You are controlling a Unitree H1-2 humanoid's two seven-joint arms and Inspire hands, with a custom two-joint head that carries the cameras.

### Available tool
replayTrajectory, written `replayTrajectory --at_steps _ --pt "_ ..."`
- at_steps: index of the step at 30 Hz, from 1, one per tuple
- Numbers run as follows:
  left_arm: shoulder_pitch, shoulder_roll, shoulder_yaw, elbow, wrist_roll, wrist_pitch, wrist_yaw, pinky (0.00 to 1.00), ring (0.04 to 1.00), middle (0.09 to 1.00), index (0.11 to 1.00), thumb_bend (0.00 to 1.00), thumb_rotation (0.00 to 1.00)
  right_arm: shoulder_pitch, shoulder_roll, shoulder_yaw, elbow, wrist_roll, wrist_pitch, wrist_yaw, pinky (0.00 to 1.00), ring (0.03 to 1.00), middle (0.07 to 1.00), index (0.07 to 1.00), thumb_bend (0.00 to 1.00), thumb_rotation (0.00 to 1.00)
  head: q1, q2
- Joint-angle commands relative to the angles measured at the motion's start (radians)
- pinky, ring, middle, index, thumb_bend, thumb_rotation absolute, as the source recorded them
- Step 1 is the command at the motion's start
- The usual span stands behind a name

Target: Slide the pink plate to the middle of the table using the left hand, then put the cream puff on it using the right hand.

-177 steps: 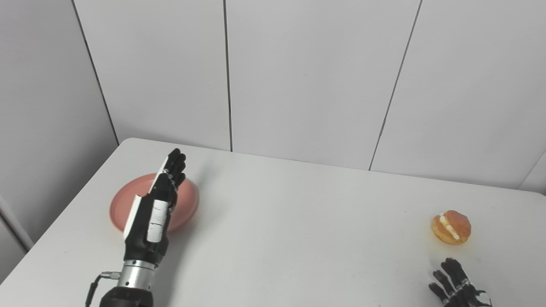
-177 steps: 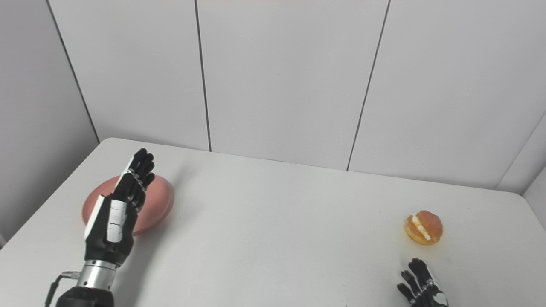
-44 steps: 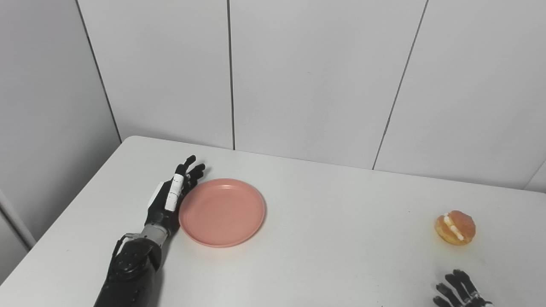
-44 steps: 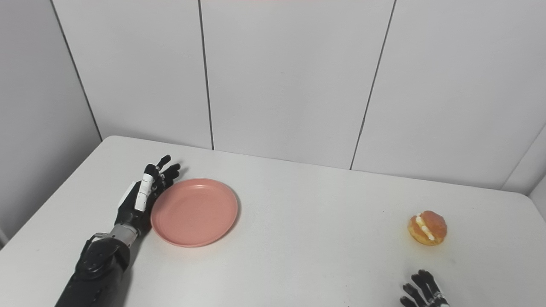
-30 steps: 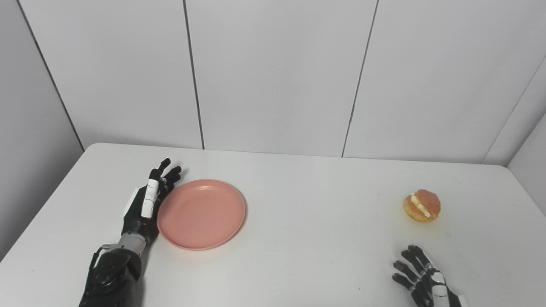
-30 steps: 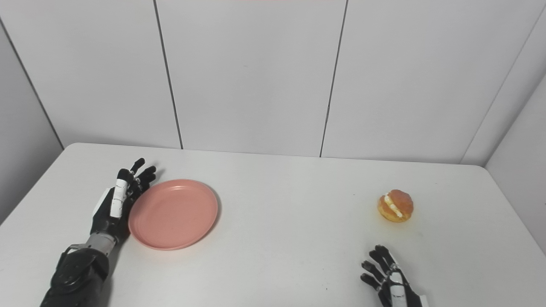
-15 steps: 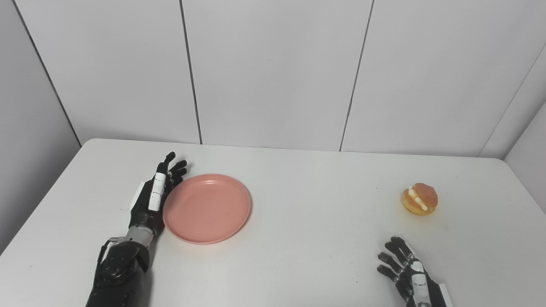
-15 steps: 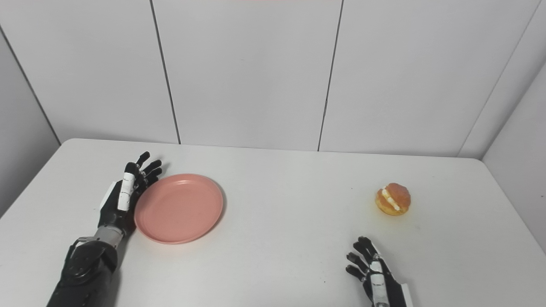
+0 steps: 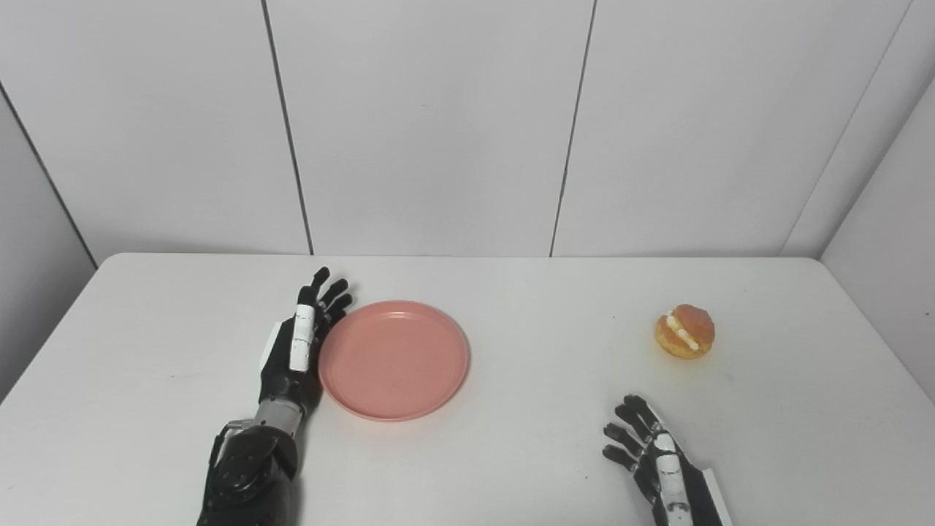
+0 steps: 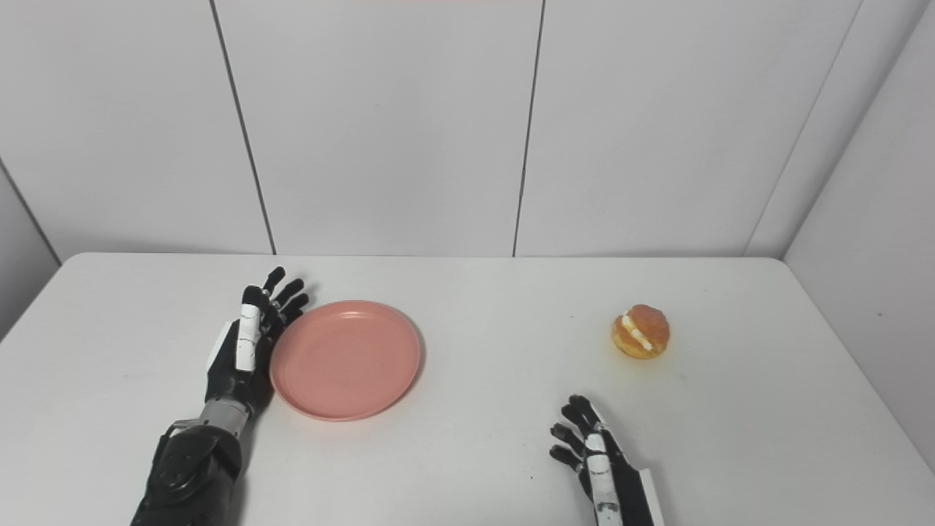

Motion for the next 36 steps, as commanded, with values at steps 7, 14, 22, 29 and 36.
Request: replayTrajectory --at_steps 7,14,22,29,36 --pt "0.013 -0.014 -0.007 -0.085 -0.040 0.048 -0.046 0.94 0.908 0.929 0.949 0.91 0.94 -0.003 0.022 0.020 -0.012 -0.014 0.031 0.004 0.78 0.834 0.884 0.876 0.86 1.00 -0.025 -0.001" --pt "0.025 -0.041 -0.029 -0.130 -0.017 0.059 -0.029 0.92 0.894 0.911 0.934 0.90 0.94 -0.007 0.033 0.032 -0.009 -0.042 0.033 -0.007 0.78 0.832 0.885 0.877 0.86 1.00 -0.069 -0.002" --pt "0.021 -0.044 -0.029 -0.113 -0.009 0.046 -0.029 0.95 0.910 0.932 0.929 0.89 0.94 -0.014 0.042 0.050 -0.002 -0.064 0.037 -0.014 0.77 0.834 0.891 0.884 0.86 1.00 -0.120 -0.007" --pt "0.021 -0.038 -0.029 -0.105 -0.007 0.041 -0.036 0.97 0.921 0.926 0.927 0.92 0.92 -0.017 0.043 0.052 0.006 -0.063 0.032 -0.012 0.78 0.835 0.896 0.885 0.86 1.00 -0.129 -0.009" --pt "0.020 -0.039 -0.034 -0.095 -0.005 0.029 -0.041 0.97 0.909 0.930 0.922 0.89 0.95 -0.018 0.038 0.050 0.018 -0.076 0.022 -0.016 0.78 0.836 0.897 0.886 0.87 1.00 -0.128 -0.013"
